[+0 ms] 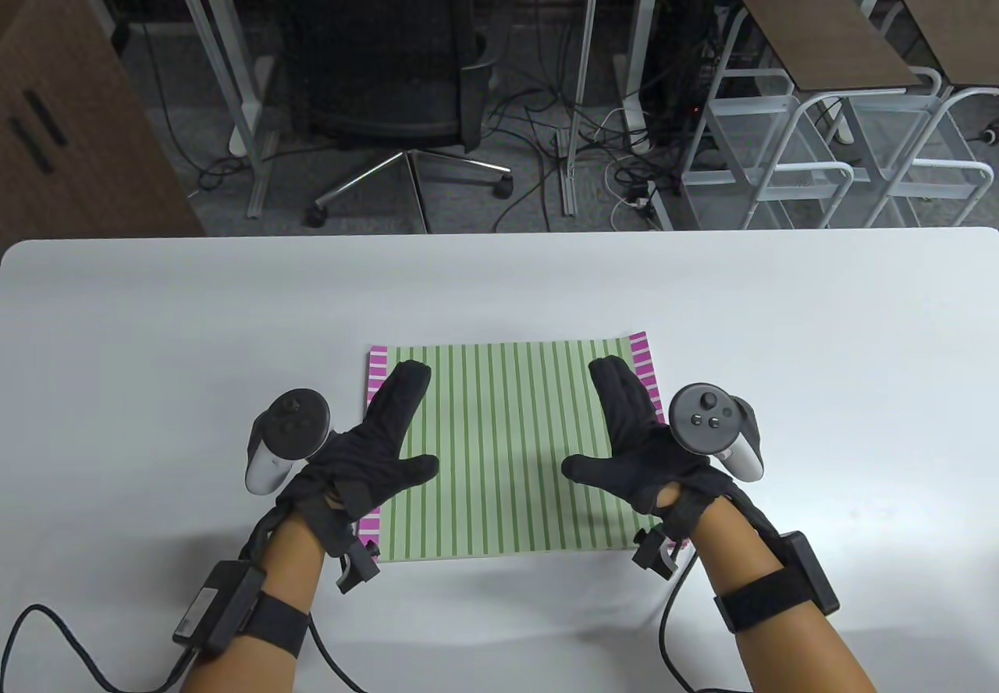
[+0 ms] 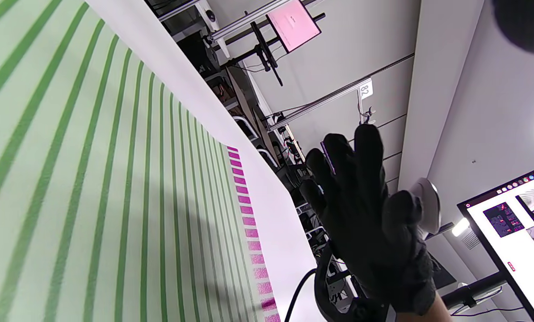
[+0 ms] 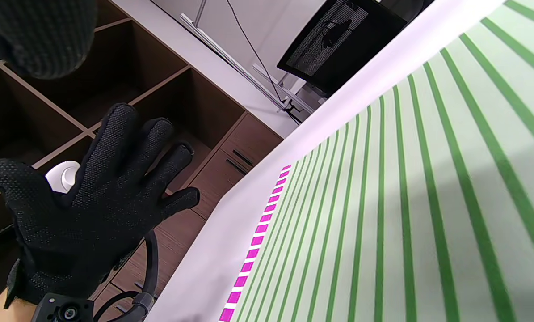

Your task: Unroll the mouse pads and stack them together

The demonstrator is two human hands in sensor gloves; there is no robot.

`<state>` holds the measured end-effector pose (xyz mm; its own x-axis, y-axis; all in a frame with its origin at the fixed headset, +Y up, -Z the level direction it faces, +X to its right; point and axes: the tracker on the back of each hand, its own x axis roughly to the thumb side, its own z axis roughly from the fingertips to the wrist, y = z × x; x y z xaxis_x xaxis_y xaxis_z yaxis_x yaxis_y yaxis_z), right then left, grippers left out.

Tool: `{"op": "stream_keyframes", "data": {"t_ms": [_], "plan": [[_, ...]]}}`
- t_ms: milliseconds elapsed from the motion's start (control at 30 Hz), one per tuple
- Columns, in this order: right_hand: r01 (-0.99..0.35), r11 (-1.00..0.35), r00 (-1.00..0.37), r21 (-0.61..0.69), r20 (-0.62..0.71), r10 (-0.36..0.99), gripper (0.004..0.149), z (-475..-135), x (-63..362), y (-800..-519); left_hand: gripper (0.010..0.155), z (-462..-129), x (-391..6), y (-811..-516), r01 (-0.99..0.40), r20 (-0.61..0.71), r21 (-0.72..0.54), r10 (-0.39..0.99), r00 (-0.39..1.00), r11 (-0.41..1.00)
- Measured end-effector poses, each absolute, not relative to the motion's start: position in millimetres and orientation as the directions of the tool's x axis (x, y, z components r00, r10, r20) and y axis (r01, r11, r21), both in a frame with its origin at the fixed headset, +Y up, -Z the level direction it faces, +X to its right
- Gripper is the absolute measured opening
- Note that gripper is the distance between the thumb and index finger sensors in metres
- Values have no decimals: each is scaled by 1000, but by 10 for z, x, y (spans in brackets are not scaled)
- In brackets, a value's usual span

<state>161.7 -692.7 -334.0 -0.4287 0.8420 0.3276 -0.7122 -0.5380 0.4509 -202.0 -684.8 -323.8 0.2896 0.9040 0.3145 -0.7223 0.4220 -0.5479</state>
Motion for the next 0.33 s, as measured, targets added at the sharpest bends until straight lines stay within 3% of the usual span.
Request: {"op": "stream_keyframes", "data": {"t_ms": [333], "plan": [[-702, -540, -450, 464, 300, 842, 106, -3370, 1629, -7000, 105, -3255, -2021, -6879, -721, 295, -558, 910, 290, 410]]}}
